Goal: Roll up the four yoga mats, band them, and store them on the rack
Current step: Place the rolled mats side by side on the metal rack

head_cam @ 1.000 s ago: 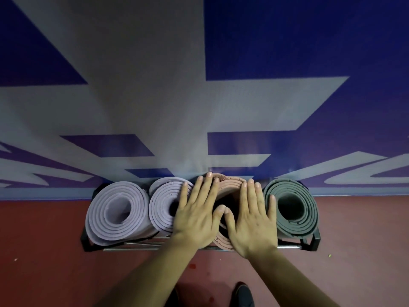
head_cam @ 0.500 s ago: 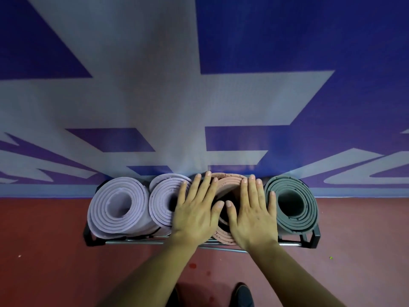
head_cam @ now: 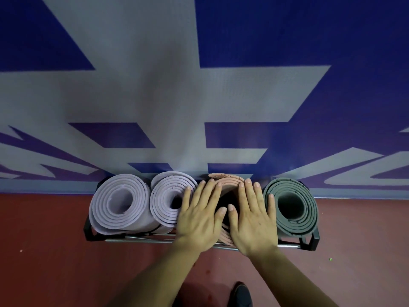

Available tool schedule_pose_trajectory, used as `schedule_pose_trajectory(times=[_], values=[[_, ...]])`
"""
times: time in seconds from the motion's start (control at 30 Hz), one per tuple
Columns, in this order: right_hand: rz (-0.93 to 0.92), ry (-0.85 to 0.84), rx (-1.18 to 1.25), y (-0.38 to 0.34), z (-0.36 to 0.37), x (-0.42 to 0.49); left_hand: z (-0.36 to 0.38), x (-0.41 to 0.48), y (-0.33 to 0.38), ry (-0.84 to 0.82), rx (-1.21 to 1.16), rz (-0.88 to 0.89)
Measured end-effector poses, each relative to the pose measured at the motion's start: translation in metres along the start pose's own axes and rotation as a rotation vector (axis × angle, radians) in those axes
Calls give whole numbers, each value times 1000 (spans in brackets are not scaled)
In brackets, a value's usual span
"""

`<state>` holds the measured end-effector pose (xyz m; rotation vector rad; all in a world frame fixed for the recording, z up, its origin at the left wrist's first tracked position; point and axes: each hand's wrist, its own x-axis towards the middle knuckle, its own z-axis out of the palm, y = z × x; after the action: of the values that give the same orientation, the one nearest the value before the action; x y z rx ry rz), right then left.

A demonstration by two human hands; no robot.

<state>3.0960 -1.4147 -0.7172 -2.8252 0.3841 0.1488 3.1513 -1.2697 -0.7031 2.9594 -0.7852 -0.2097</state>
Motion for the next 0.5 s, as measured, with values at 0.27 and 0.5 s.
schedule_pose_trajectory(times=[0.27,0.5], values=[[4,-23,-23,1,1,12,0,10,1,-13,-13,-46],[-6,-44,-1,2,-1,9,5,7,3,0,5,-42]])
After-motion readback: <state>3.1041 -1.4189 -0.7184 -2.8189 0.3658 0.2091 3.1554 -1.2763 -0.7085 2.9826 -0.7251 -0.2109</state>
